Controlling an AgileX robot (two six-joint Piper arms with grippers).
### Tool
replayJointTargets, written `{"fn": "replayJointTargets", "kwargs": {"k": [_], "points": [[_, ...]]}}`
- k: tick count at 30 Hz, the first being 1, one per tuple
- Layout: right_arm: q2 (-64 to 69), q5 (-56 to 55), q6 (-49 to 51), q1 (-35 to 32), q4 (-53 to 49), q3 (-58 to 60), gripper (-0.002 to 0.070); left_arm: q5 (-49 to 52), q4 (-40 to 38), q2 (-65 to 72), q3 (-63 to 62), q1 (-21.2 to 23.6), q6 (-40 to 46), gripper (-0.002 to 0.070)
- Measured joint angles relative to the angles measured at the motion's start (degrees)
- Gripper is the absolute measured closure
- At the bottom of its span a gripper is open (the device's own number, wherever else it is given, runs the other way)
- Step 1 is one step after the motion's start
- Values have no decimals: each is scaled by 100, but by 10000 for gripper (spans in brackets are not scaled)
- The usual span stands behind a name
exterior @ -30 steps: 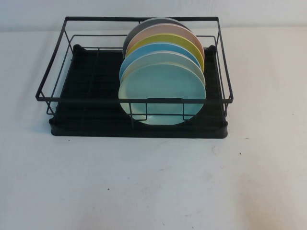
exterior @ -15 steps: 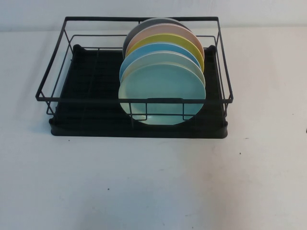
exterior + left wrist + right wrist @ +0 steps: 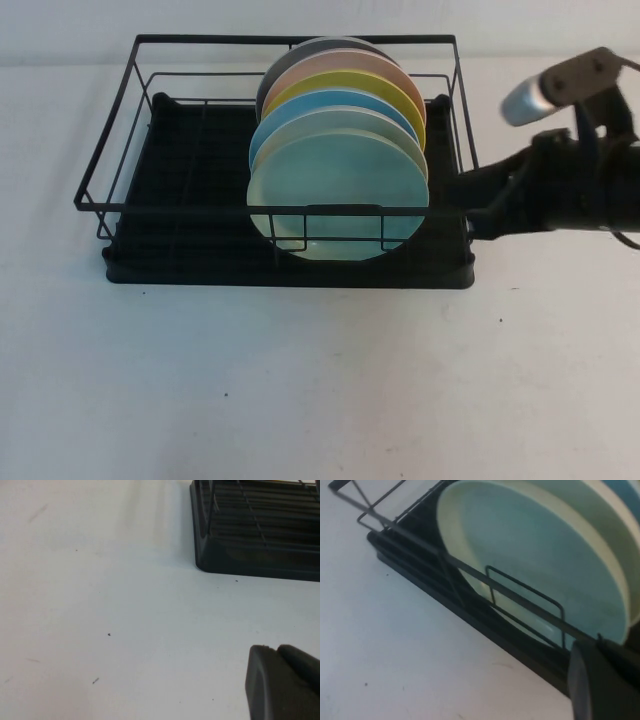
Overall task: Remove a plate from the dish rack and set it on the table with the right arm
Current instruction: Grasp the plate from the shelf
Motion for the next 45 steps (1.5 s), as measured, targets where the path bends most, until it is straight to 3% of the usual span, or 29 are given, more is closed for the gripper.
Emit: {"fn": "replayJointTargets", "kwargs": {"k": [6, 14, 18, 32, 45], "points": [[730, 0, -930, 499, 10, -733, 668, 0, 0, 0, 0, 0, 0, 679], [1207, -144, -1881, 589, -28, -1310, 479, 0, 0, 0, 0, 0, 0, 679], [1311, -387, -2277, 589, -33, -1403, 426, 0, 0, 0, 0, 0, 0, 679], [1732, -1203, -2933, 595, -11, -1407, 409, 0, 0, 0, 0, 0, 0, 679], [2086, -1291, -3204, 603, 109, -1683, 409, 0, 0, 0, 0, 0, 0, 679]]}}
